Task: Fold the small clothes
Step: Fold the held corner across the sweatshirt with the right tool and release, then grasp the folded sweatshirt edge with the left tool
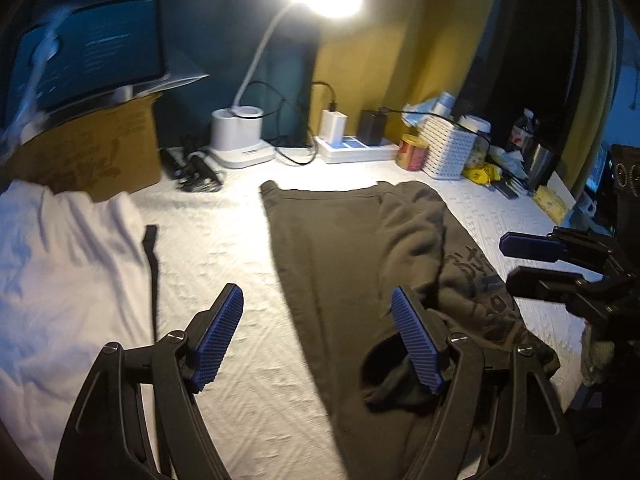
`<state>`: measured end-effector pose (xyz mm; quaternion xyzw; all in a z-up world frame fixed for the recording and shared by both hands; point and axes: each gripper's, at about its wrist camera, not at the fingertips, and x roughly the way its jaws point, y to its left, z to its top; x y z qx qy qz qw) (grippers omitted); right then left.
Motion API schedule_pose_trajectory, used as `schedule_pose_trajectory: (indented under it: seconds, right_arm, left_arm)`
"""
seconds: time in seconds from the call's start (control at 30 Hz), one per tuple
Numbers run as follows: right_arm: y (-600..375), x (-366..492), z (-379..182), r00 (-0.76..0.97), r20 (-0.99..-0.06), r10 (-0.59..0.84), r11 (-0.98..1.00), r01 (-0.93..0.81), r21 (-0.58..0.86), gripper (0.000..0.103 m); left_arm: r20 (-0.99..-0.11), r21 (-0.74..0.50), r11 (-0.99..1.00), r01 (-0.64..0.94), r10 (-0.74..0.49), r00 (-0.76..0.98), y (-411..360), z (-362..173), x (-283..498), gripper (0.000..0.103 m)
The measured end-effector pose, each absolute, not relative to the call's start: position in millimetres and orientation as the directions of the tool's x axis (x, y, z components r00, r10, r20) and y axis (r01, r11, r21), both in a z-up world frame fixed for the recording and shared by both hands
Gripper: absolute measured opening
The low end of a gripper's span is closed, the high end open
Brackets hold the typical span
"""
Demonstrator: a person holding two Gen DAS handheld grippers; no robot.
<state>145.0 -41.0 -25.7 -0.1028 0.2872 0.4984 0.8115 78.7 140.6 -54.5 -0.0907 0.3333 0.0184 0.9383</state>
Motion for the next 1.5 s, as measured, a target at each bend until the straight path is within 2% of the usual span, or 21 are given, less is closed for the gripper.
schedule_pose_trajectory:
  seconds: [0.33, 0.73, 0.77, 0.8, 0.9, 0.93, 0.97, 1.0, 1.1, 1.27, 1.33, 1.5]
  right_arm:
    - [-117, 199, -51, 0.456, -0.567, 0.686, 0.645, -0.742, 0.185, 0.05]
    - [-170, 246, -70, 0.517, -0.569, 0.64, 0.732, -0.636, 0.245, 0.05]
    - [-170, 248, -71, 0.517, -0.571, 0.637, 0.734, -0.632, 0.247, 0.05]
    - [-173, 250, -72, 0.518, -0.573, 0.635, 0.738, -0.626, 0.252, 0.05]
    - [-176, 258, -78, 0.518, -0.581, 0.627, 0.747, -0.612, 0.26, 0.05]
    - [-176, 262, -80, 0.517, -0.586, 0.624, 0.75, -0.606, 0.264, 0.05]
    - [-176, 263, -82, 0.516, -0.589, 0.622, 0.752, -0.603, 0.266, 0.05]
    - [-174, 266, -84, 0.514, -0.594, 0.619, 0.754, -0.6, 0.267, 0.05]
    - [-167, 273, -87, 0.507, -0.606, 0.613, 0.754, -0.603, 0.259, 0.05]
    - [-151, 282, -90, 0.521, -0.629, 0.577, 0.77, -0.604, 0.207, 0.05]
    - [-143, 286, -90, 0.532, -0.638, 0.557, 0.779, -0.602, 0.178, 0.05]
    - [-123, 295, -89, 0.534, -0.637, 0.556, 0.77, -0.62, 0.151, 0.05]
  left_arm:
    - [-0.665, -0.043, 0.998, 0.047, -0.064, 0.744, 79, -45, 133, 0.076]
    - [-0.756, 0.171, 0.95, 0.261, -0.043, 0.653, 13, -64, 216, 0.076]
    - [-0.766, 0.193, 0.941, 0.278, -0.033, 0.642, 10, -68, 221, 0.073]
    - [-0.773, 0.209, 0.934, 0.289, -0.023, 0.634, 9, -72, 225, 0.065]
    - [-0.806, 0.244, 0.916, 0.32, 0.008, 0.592, 7, -88, 239, 0.053]
    - [-0.812, 0.243, 0.913, 0.327, 0.008, 0.583, 8, -92, 242, 0.041]
    - [-0.818, 0.242, 0.913, 0.329, 0.01, 0.575, 10, -95, 244, 0.023]
    - [-0.818, 0.234, 0.918, 0.321, 0.007, 0.575, 16, -95, 244, 0.012]
    - [-0.792, 0.203, 0.94, 0.275, -0.008, 0.611, 34, -82, 240, 0.01]
    - [-0.73, 0.194, 0.97, 0.144, 0.045, 0.682, 77, -64, 229, 0.009]
    - [-0.755, 0.16, 0.977, 0.141, 0.03, 0.655, 95, -64, 228, 0.008]
    - [-0.752, 0.042, 0.997, 0.066, -0.012, 0.659, 135, -75, 235, 0.004]
